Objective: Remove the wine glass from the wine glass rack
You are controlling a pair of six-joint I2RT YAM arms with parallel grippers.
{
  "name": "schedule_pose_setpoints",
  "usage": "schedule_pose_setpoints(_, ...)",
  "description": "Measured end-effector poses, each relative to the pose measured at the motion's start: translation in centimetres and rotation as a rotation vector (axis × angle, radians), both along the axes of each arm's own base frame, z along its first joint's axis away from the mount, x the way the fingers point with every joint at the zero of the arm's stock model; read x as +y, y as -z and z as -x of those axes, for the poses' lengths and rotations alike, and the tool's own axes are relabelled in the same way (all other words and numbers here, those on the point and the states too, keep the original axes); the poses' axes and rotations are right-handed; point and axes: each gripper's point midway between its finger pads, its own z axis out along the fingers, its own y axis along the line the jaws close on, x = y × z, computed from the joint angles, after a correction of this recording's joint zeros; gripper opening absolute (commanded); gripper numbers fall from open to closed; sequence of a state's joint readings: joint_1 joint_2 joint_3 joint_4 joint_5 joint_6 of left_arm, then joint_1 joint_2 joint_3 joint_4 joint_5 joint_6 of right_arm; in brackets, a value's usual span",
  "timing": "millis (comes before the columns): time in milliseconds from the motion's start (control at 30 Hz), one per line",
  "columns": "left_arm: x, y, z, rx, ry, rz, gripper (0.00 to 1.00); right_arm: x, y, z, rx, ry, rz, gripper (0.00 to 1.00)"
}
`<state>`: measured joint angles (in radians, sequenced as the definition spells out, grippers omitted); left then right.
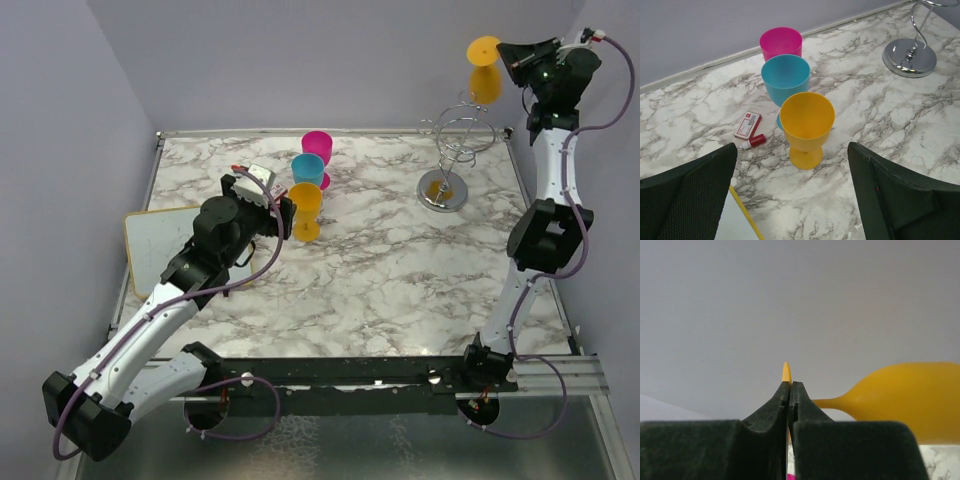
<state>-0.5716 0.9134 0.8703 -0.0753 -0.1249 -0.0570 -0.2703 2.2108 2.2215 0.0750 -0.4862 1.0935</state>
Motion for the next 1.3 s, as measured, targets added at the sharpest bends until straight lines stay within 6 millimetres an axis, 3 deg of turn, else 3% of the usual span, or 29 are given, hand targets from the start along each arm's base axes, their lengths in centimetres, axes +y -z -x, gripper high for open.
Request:
schedule_pose_setpoints(200,1.0,1.1,-1.1,0.026,-0.042,-0.014,0.93,1.6,-8.6,5.8,-0.174,0.003,0.076,0.01)
schedule_pose_setpoints(400,1.4,1.7,-1.6,0.040,-0.061,-0.007,0.93,3.9,-12.7,12.1,-0.284,-0.034,0.116,0.01)
schedule_pose_setpoints(600,0.4,0.9,-1.2,0.059,-0.034,0.077,0.93,6.6,-12.4,18.0,-0.306,-0.113,0.124,0.01)
schedule_pose_setpoints(833,-2.5,-2.5,-0.1,0.097,0.080,0.293,0.93,10.7,-10.6,25.4,-0.334,-0.256,0.083,0.01)
schedule_pose_setpoints(1000,-4.5,-3.1,1.1,0.180,0.161,0.430,0.93,12.7,-9.6,29.1,-0.327,-0.353,0.037,0.01)
schedule_pose_setpoints(1167,-6.2,-4.7,2.2,0.223,0.253,0.579,0.94,14.3,-10.1,32.6,-0.345,-0.445,-0.004,0.01)
schedule_pose_setpoints(1300,-7.4,-5.3,3.1,0.259,0.325,0.697,0.96,15.0,-9.1,34.2,-0.330,-0.521,-0.078,0.01)
